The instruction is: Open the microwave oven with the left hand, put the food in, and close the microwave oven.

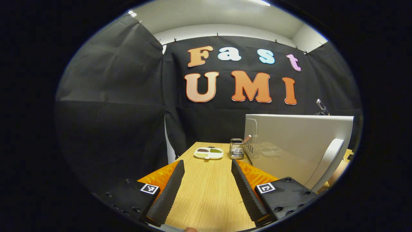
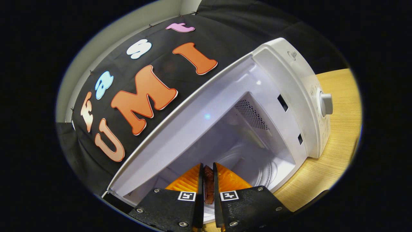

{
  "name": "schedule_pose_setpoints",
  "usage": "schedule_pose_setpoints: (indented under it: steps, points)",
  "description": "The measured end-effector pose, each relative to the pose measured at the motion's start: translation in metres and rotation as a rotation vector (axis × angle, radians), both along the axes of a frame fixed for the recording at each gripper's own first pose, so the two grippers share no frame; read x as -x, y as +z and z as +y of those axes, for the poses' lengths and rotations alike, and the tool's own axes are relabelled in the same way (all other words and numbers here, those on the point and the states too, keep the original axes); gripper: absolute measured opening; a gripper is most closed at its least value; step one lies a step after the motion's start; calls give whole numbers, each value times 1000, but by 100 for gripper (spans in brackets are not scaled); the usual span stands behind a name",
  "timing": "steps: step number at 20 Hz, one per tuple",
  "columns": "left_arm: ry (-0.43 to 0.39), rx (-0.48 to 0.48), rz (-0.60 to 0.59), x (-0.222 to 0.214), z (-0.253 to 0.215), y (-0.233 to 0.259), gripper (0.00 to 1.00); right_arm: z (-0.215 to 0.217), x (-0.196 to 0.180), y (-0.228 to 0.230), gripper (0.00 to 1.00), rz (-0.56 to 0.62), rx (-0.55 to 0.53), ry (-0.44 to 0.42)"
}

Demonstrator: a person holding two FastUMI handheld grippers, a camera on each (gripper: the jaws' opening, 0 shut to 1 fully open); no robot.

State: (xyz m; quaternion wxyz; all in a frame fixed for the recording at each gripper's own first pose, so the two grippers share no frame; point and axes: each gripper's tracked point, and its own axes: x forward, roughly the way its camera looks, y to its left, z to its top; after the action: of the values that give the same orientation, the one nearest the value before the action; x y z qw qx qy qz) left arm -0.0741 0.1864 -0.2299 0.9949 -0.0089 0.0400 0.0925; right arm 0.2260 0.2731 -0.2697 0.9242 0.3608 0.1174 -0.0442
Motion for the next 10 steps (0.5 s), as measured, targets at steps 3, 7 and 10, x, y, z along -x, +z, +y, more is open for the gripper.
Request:
schedule_pose_setpoints:
  steps: [3,7,10]
  points:
    - [9,11,-20,3,5,11,91,-5,-5,-4,17,12,39,-4]
    - [29,-6,-34,8,9,21,91,-18,-3,-2,30,6,173,-1]
    - [32,-13,-32,11,7,23,94,-26,-4,6,51,-10,224,7]
